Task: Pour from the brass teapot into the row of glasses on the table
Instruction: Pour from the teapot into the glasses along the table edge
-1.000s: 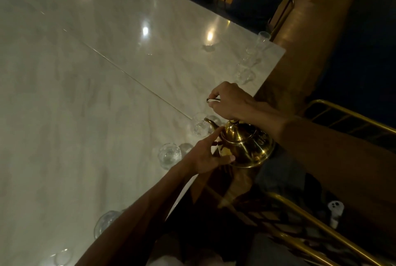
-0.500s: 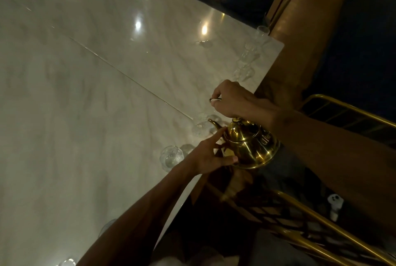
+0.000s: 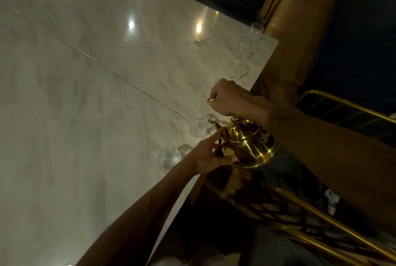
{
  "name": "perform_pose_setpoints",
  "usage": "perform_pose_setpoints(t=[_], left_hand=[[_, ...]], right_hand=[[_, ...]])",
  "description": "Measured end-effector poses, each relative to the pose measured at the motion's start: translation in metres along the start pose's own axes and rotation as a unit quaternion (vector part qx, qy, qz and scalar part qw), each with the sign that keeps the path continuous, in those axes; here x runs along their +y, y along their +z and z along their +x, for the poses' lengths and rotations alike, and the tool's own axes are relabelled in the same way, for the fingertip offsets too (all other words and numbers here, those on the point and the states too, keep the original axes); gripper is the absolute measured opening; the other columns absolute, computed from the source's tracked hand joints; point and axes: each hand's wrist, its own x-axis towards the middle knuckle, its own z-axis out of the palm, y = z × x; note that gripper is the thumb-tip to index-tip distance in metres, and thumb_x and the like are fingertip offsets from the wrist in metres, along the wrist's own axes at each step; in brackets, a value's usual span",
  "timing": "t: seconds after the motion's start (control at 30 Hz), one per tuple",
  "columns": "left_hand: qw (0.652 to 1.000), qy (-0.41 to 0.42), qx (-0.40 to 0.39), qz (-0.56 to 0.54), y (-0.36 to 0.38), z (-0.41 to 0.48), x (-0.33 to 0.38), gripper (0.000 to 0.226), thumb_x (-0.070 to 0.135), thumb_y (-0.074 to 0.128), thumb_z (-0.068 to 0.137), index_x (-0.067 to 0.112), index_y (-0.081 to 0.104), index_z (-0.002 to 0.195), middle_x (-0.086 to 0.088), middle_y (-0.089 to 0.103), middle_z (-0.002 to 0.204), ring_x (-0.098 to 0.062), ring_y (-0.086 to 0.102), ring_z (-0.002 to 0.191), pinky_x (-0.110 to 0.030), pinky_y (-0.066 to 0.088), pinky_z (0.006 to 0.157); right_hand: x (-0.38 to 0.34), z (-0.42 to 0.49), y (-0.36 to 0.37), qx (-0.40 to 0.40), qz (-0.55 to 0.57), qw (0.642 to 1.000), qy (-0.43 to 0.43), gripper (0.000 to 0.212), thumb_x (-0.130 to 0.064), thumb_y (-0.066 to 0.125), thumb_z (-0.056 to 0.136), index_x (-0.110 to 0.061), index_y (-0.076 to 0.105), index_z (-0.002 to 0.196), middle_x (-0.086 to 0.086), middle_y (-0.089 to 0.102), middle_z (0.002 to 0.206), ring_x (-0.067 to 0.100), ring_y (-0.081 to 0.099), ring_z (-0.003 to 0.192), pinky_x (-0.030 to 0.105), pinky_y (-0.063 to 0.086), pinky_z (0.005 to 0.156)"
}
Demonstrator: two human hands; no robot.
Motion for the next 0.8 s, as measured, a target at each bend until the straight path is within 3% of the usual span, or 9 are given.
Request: perform_pose_setpoints(t=[0.1,0.3,0.43,0.57,0.7,0.8], left_hand=[[1.0,0.003,0.002,0.0,-0.0001,0.0011,-0.0005,0.09,0.038,0.079,0.084,0.041,0.024,0.156,0.008,0.043,0.155,-0.017,0.05,0.132,-0.026,0.041,0.101],[1.0,-0.001,-0.003,0.006,0.0005,0.0047,-0.0008,0.094,0.041,0.079,0.083,0.039,0.022,0.157,0.007,0.042,0.156,-0.019,0.052,0.131,-0.039,0.047,0.106],[1.0,-0.003,-0.003,0.003,0.001,0.0063,-0.0006,0.094,0.04,0.079,0.084,0.038,0.021,0.158,0.007,0.043,0.156,-0.017,0.052,0.131,-0.033,0.044,0.103],[1.0,0.008,0.003,0.002,0.0018,0.0066,0.0011,0.091,0.036,0.079,0.085,0.039,0.023,0.157,0.009,0.044,0.154,-0.01,0.051,0.126,-0.016,0.041,0.093],[1.0,-0.001,-0.002,0.001,0.0031,0.0088,0.0009,0.096,0.047,0.079,0.08,0.041,0.021,0.157,0.008,0.043,0.156,-0.02,0.052,0.133,-0.042,0.046,0.109],[1.0,-0.002,-0.001,0.005,0.0037,0.0093,0.0021,0.1,0.055,0.077,0.076,0.042,0.02,0.157,0.008,0.044,0.155,-0.02,0.052,0.133,-0.047,0.045,0.111]], right_hand=[[0.0001,0.0012,-0.0002,-0.003,0.002,1.0,-0.001,0.03,-0.017,0.063,0.088,0.001,0.074,0.109,0.017,0.075,0.113,0.031,0.073,0.099,0.047,0.06,0.088],[0.0018,0.0053,-0.0001,-0.01,0.001,1.0,0.003,0.029,-0.017,0.063,0.089,-0.001,0.074,0.11,0.015,0.075,0.112,0.03,0.073,0.099,0.046,0.06,0.09],[0.0033,0.0081,-0.0001,-0.01,-0.001,1.0,0.003,0.029,-0.017,0.063,0.087,-0.001,0.074,0.108,0.014,0.074,0.112,0.031,0.073,0.098,0.047,0.06,0.088],[0.0023,0.0085,-0.0014,-0.008,-0.005,1.0,-0.002,0.028,-0.016,0.063,0.087,0.0,0.073,0.107,0.013,0.073,0.115,0.031,0.072,0.099,0.047,0.06,0.088],[0.0025,0.0092,-0.0032,-0.01,-0.007,1.0,-0.001,0.029,-0.014,0.062,0.087,0.0,0.074,0.109,0.015,0.074,0.115,0.032,0.072,0.102,0.048,0.06,0.09],[0.0032,0.0097,-0.0045,-0.016,-0.009,1.0,0.002,0.028,-0.015,0.061,0.087,-0.001,0.074,0.108,0.014,0.076,0.105,0.031,0.073,0.096,0.046,0.06,0.088]])
